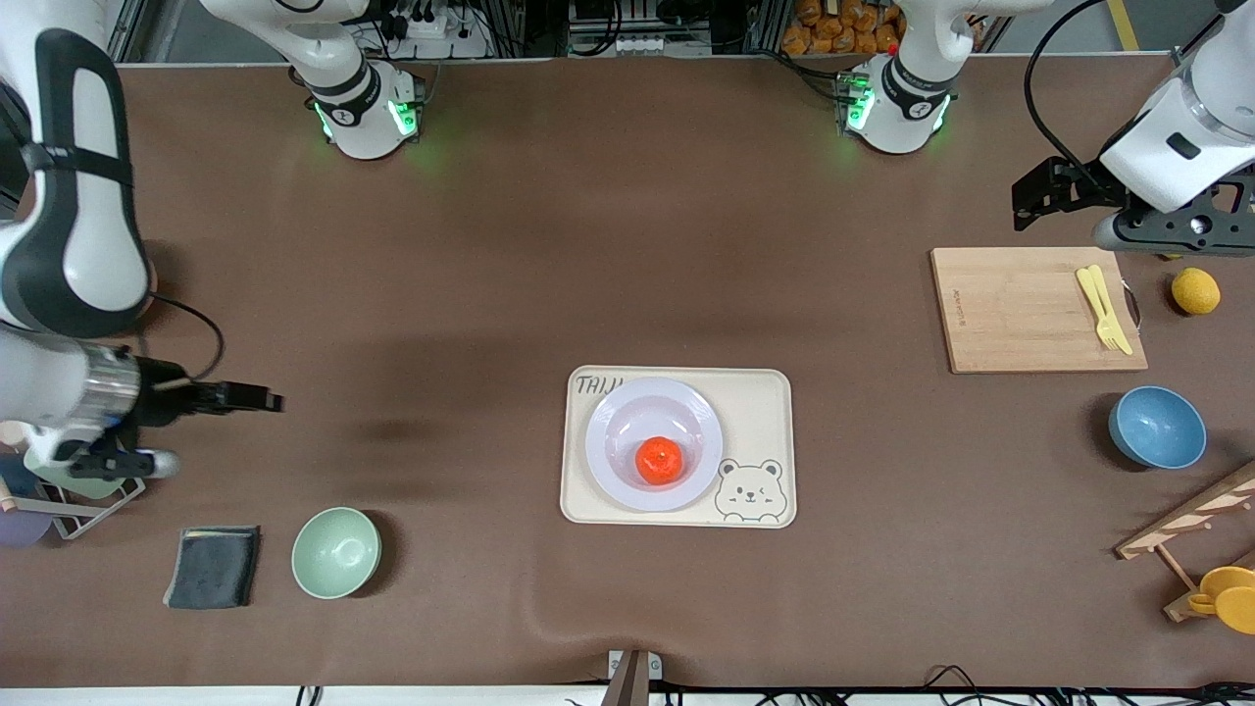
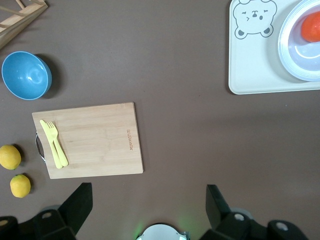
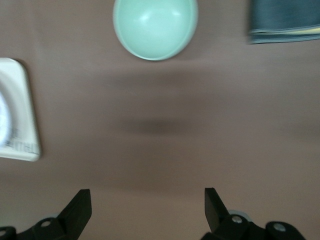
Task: Place orange and plate with both arms
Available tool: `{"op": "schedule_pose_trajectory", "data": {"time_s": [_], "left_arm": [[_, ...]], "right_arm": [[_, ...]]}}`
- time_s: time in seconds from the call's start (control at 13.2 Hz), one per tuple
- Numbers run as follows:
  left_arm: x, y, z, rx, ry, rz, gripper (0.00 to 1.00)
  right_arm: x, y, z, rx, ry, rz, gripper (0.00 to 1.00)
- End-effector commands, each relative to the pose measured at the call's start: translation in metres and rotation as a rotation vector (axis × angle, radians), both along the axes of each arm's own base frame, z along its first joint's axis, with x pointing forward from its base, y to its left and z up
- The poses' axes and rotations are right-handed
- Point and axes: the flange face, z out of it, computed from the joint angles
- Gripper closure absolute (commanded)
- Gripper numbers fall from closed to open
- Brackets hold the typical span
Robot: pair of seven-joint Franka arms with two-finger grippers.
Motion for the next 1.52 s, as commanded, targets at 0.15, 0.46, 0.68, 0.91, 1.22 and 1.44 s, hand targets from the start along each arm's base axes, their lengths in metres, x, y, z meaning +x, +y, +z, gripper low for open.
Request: {"op": "schedule_pose_trajectory", "data": {"time_s": [0.15,0.46,0.68,0.91,1.22,1.44], "left_arm": [[-0.004,0.000,0.000,0.019,0.015,-0.023,0.00],[-0.005,-0.002,0.001,0.018,0.015,-0.060,0.00],[-0.003,-0.013,0.003,0.025,-0.016,-0.079,0.00],[0.000,-0.013,0.009,0.062,-0.057,-0.093,0.00],[0.002,-0.017,0.007,0.052,-0.066,-0.108,0.00],[0.002,-0.017,0.006,0.046,-0.061,-0.099,0.00]], "right_arm": [[-0.052,-0.050,0.102,-0.160,-0.012,0.014,0.00],[-0.081,-0.053,0.150,-0.241,-0.055,0.022,0.00],[-0.084,-0.030,0.165,-0.235,-0.088,0.038,0.00],[-0.086,-0.012,0.173,-0.212,-0.102,0.055,0.00],[-0.088,-0.015,0.176,-0.212,-0.110,0.055,0.00],[-0.100,-0.017,0.178,-0.249,-0.115,0.065,0.00]]}}
